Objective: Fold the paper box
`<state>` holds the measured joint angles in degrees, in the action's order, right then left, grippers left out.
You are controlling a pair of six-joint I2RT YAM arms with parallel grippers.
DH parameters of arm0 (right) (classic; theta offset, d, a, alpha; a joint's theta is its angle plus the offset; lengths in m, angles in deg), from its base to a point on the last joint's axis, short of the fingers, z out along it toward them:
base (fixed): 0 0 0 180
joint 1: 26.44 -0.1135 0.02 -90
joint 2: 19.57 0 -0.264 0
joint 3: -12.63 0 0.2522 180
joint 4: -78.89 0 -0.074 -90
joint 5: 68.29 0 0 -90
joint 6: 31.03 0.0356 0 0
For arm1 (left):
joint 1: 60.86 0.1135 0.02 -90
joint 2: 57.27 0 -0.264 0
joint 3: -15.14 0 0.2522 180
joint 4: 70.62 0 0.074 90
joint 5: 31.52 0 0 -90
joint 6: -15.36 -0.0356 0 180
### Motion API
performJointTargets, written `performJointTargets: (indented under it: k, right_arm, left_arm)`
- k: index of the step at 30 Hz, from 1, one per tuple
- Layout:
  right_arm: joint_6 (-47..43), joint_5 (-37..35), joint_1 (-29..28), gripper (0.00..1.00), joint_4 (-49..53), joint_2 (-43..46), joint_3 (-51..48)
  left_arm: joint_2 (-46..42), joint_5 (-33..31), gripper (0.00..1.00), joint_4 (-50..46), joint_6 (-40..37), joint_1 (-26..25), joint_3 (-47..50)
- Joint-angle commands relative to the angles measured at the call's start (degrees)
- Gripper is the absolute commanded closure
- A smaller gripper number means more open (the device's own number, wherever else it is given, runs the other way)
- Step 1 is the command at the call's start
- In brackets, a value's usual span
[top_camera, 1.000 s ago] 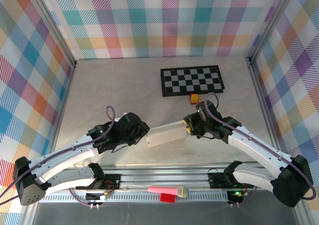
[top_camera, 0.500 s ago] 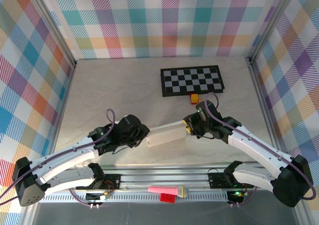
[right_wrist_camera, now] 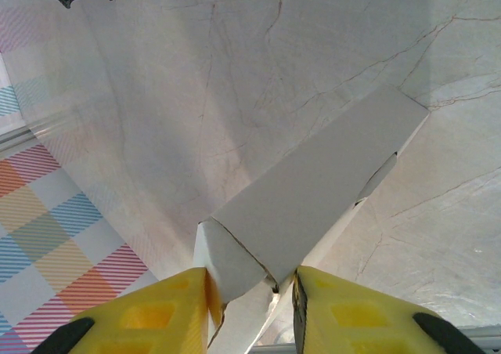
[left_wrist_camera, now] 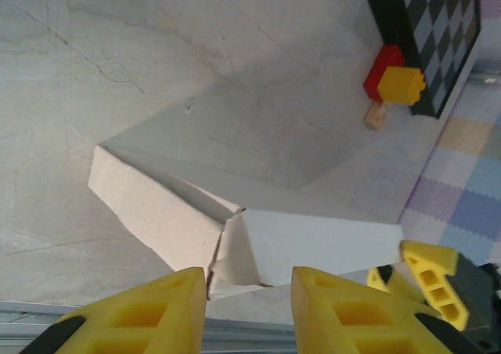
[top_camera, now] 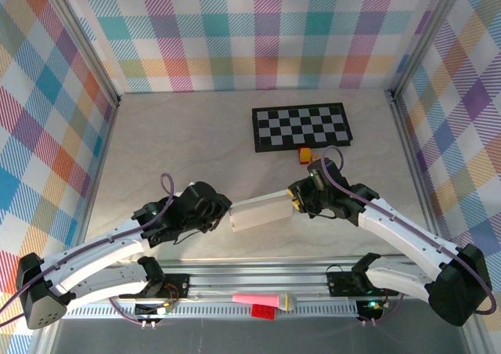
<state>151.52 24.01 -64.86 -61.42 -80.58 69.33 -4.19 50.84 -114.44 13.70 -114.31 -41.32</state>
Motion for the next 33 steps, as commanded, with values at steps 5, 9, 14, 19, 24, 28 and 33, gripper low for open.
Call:
performJointTargets:
  k: [5,9,14,19,24,28,33]
  right_arm:
    - [-0.1,0.6,0.2,0.68,5.4,-0.5,-1.9]
    - [-0.1,0.6,0.1,0.68,5.2,-0.6,-1.8]
    - [-0.1,0.8,0.1,0.68,5.0,-0.9,-1.8]
    - [-0.1,0.8,0.2,0.69,5.0,-0.9,-1.8]
    - [0.1,0.7,0.2,0.69,4.8,-1.1,-1.8]
    - [0.2,0.7,0.2,0.69,4.6,-1.5,-1.8]
    - [0.2,0.9,0.1,0.69,4.6,-1.8,-1.6]
  left_arm:
    - [1.1,-0.4,0.67,3.7,4.0,0.7,1.2]
    - [0.2,-0.1,0.7,3.6,6.1,0.7,2.9]
    - [-0.5,-0.1,0.72,3.1,7.0,0.7,4.0]
    - [-0.5,0.3,0.76,4.7,8.0,0.7,5.4]
    - [-0.9,0.5,0.77,4.1,8.4,0.7,6.0]
    - [-1.6,1.3,0.78,3.5,8.6,0.7,6.7]
    - [-3.3,2.0,0.77,0.9,8.7,0.7,7.6]
